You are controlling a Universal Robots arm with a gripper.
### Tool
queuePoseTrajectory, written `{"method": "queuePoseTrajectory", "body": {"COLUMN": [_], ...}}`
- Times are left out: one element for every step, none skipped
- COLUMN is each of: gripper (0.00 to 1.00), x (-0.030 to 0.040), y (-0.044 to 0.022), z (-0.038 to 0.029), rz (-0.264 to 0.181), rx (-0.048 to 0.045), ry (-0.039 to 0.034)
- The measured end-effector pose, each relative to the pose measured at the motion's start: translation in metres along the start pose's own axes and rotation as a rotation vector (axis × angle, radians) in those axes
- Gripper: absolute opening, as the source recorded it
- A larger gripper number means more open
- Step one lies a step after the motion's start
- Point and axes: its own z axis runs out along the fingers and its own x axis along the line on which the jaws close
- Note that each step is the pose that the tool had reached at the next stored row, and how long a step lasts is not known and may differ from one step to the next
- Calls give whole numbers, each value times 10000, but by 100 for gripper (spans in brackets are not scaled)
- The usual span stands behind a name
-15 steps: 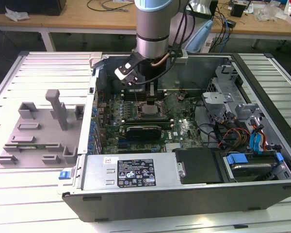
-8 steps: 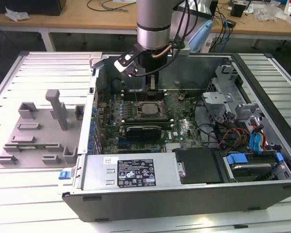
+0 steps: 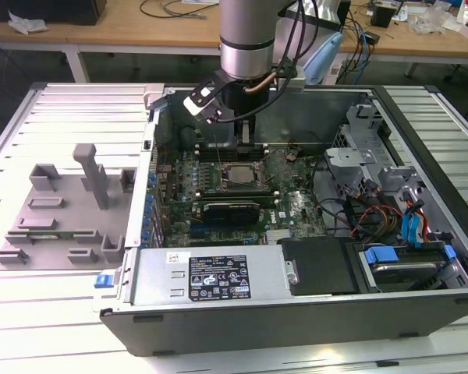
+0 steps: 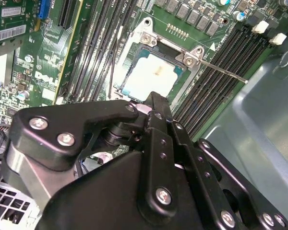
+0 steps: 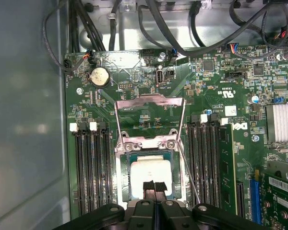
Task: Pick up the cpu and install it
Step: 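Close the cpu cover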
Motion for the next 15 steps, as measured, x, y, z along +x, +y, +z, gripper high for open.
{"method": "queuePoseTrajectory", "body": {"gripper": [11, 11, 11, 11, 11, 11, 11, 11, 11, 11, 11, 11, 11, 11, 11], "x": [0, 0, 0, 1, 1, 2, 2, 2, 1, 1, 2, 3, 3, 3, 4], "y": [0, 0, 0, 0, 0, 1, 1, 2, 2, 3, 3, 4, 4, 5, 5], "z": [0, 0, 0, 0, 0, -3, -21, -37, -47, -57, -65, -79, -88, -97, -112], "rz": [0, 0, 0, 0, 0, 0, 0, 0, 0, 1, 0, 0, 0, 0, 0], "rx": [-1, 0, 0, -1, -1, 0, 0, 0, 0, 0, -1, 0, 0, 0, 0], "ry": [0, 0, 0, 0, 1, 1, 0, 0, 0, 0, 1, 1, 0, 0, 0]}}
